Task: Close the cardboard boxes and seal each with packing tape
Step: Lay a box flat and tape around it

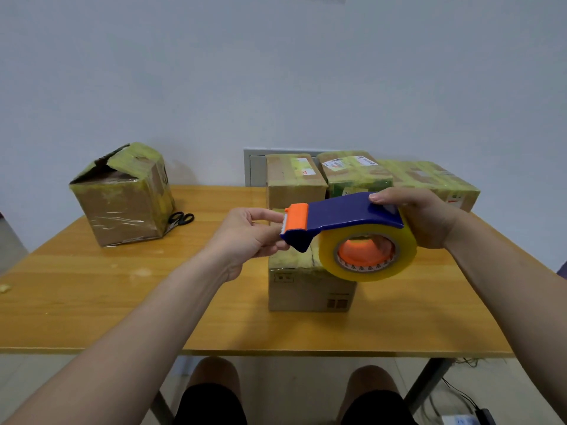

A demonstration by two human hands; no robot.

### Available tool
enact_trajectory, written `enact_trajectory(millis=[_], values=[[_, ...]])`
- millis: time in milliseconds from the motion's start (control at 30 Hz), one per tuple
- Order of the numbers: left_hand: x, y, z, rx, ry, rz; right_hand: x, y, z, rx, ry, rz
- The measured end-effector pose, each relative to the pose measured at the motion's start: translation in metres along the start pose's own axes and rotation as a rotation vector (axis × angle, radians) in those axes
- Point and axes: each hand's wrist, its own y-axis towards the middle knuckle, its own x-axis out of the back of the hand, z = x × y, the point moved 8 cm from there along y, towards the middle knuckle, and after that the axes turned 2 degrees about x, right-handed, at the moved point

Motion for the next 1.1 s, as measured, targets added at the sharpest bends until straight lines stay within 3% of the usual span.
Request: enact_trajectory(millis=[167,300,667,833,1100], values=[[0.023,-0.003,-0.002,-0.050,0.028,-0.099,0.012,-0.009,-0.002,-0.026,0.004,0.002],[0.018,-0.008,0.016,-0.016,0.195,-0.036,0.020,-0.014,-0.005,-0.128,-0.094,-0.035],[0.008,-0.002,0.013,-0.037,0.627,-0.015,0.017,-0.006,0.014,-0.145,-0.416,-0.129],[0.006,0.000,0.011,-0.100,0.712,-0.053,0.018,-0.007,0.016,-0.156,-0.483,-0.158],[-0.004,0.001,0.002,-0.213,1.077,-0.154,0.008,-0.003,0.023,-0.167,-0.514,-0.155]])
